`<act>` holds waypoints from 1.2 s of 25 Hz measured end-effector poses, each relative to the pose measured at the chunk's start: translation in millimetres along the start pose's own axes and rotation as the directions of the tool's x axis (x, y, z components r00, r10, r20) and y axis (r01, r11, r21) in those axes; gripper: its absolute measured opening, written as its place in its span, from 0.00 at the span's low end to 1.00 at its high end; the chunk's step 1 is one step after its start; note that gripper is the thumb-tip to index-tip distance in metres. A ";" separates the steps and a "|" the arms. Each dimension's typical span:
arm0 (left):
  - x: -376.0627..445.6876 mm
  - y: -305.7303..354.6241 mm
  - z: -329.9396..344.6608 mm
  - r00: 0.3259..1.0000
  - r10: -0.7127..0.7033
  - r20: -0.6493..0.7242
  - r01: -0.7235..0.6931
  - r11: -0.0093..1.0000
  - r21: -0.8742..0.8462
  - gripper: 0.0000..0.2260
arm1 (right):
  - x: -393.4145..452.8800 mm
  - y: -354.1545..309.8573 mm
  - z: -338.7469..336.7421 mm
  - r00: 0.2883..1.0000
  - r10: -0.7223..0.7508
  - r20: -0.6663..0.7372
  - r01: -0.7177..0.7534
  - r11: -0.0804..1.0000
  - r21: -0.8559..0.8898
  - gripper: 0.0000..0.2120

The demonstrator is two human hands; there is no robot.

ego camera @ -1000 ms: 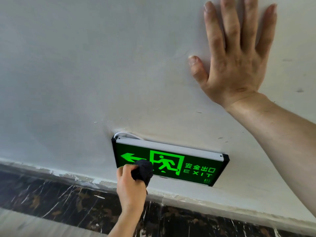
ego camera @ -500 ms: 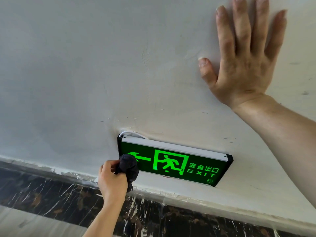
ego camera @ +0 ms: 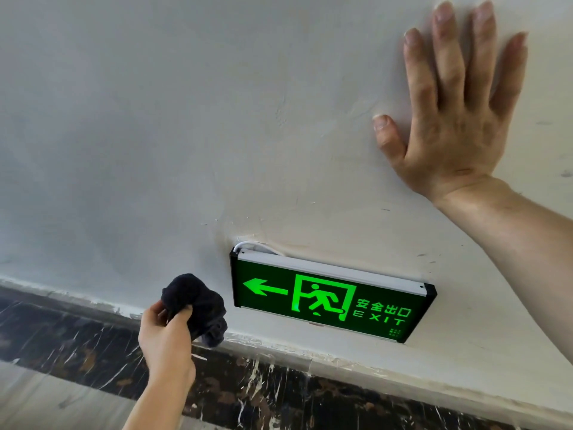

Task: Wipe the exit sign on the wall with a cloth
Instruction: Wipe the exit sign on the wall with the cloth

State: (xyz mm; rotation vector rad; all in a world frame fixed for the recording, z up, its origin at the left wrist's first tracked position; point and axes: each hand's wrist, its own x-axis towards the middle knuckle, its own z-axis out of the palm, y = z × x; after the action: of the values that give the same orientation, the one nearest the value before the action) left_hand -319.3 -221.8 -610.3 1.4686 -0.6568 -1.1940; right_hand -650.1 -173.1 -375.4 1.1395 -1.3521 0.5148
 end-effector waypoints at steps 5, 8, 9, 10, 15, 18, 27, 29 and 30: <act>-25.9 24.3 -17.9 0.916 -0.159 0.368 0.283 0.906 -0.314 0.15 | -0.9 6.5 2.9 1.000 -0.003 0.011 0.003 1.000 0.024 0.33; -50.7 45.9 -13.4 0.772 -0.170 0.613 0.432 0.848 -0.308 0.18 | -0.6 5.8 2.0 1.000 -0.010 0.026 0.008 0.998 0.061 0.33; -59.1 54.1 -9.3 0.726 -0.164 0.669 0.454 0.843 -0.287 0.18 | -0.3 5.5 0.4 0.999 -0.012 0.036 0.009 0.997 0.072 0.33; -66.6 62.1 -4.7 0.689 -0.154 0.708 0.461 0.848 -0.263 0.18 | 0.5 5.1 -2.5 0.999 -0.007 0.047 0.003 0.996 0.084 0.33; -100.7 92.2 13.1 0.545 -0.120 0.830 0.502 0.840 -0.208 0.20 | 3.8 1.8 -29.7 0.977 0.051 0.208 -0.096 0.972 0.215 0.31; -122.1 107.8 21.2 0.434 -0.109 0.894 0.543 0.824 -0.163 0.24 | -1.1 -3.2 -63.4 0.955 0.091 0.282 -0.174 0.943 0.284 0.29; -183.9 187.5 48.9 0.348 -0.183 0.919 0.506 0.862 -0.020 0.21 | 8.4 -18.2 -181.2 0.449 0.162 0.879 -0.860 0.343 0.377 0.29; -197.1 213.7 48.7 0.360 -0.203 0.911 0.484 0.875 0.004 0.19 | 30.9 -17.8 -196.9 0.236 0.131 0.963 -0.969 0.105 0.224 0.27; -204.5 227.1 47.2 0.367 -0.216 0.905 0.474 0.880 0.017 0.17 | 43.4 -17.6 -204.6 0.154 0.103 0.983 -0.988 0.000 0.154 0.28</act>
State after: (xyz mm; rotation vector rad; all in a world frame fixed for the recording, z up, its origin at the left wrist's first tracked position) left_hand -387.5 -120.3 -326.3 0.6330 -0.8475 -2.3758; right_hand -525.9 -18.6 -306.7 1.5288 -2.7456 1.9468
